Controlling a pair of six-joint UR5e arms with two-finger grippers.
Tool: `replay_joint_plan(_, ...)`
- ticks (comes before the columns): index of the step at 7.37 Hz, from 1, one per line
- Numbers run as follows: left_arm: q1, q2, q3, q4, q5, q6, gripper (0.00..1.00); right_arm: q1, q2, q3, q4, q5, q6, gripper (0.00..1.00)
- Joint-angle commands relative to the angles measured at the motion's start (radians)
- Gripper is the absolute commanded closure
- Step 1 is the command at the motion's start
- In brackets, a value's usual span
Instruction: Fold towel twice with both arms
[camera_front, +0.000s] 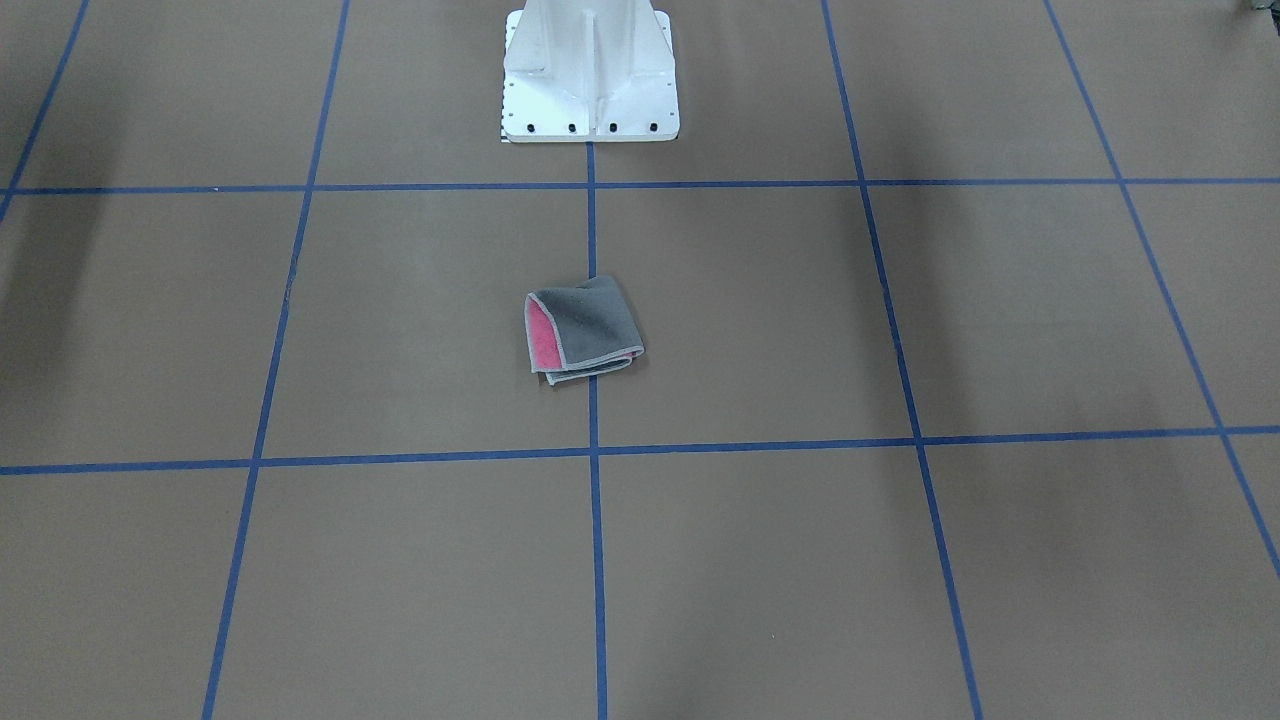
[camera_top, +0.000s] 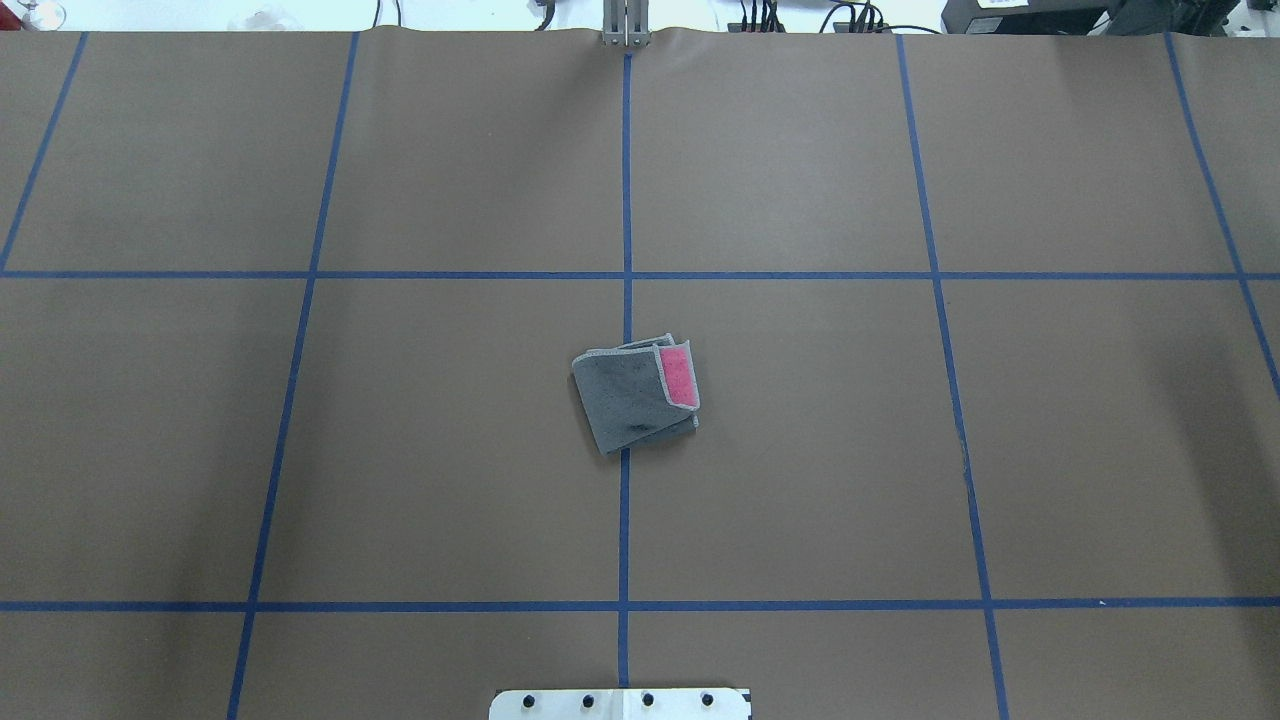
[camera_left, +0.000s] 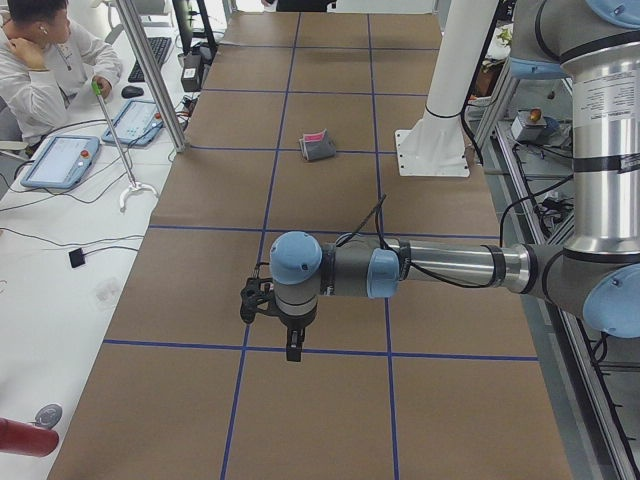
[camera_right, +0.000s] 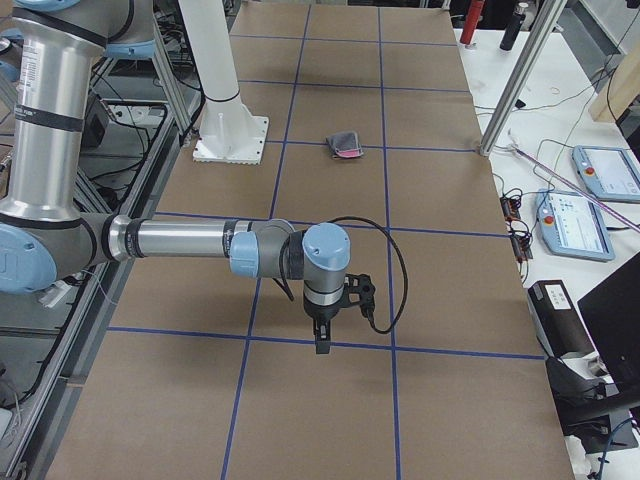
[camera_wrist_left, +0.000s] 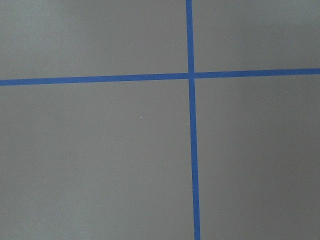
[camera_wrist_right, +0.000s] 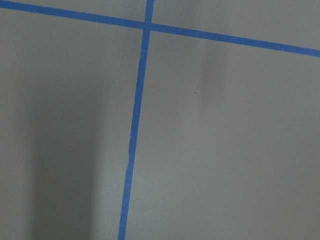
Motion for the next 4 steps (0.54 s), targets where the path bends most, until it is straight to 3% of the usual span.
replay_joint_plan(1, 0.001, 0.003, 0.001, -0.002, -0.001, 0.0, 0.0, 0.0, 0.001, 0.0, 0.0, 0.0, 0.0, 0.0)
replay_joint_plan(4, 0.001, 0.017, -0.01, 0.0, -0.001, 0.001, 0.0, 0.0, 0.001, -0.001, 0.0, 0.0, 0.0, 0.0)
